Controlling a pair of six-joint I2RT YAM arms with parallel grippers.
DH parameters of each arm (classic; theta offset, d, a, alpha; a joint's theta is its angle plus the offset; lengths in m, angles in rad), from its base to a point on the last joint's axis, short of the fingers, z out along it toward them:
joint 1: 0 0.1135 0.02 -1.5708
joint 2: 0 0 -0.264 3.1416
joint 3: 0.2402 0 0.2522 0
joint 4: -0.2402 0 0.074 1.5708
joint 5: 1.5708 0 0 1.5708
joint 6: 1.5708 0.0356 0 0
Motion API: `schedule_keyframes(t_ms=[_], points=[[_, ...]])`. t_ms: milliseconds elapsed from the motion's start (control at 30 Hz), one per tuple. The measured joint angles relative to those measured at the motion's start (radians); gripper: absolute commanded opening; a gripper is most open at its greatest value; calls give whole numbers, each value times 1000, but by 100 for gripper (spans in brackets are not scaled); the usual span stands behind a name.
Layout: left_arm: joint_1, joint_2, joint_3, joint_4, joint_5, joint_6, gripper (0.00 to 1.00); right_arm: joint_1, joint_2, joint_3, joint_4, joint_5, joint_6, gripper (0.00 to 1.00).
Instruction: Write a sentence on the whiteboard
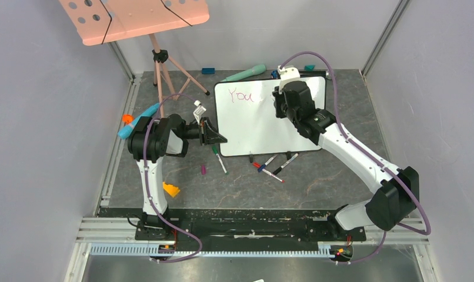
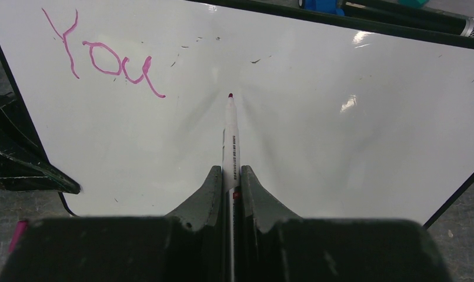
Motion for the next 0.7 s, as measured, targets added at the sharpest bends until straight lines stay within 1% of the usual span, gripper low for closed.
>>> schedule_keyframes(t_ms=[367, 700], points=[[0, 0, 0, 0, 0, 0, 2, -7, 4, 4, -5, 7, 0, 0], [0, 0, 0, 0, 0, 0, 2, -19, 40, 30, -9, 13, 0, 0]])
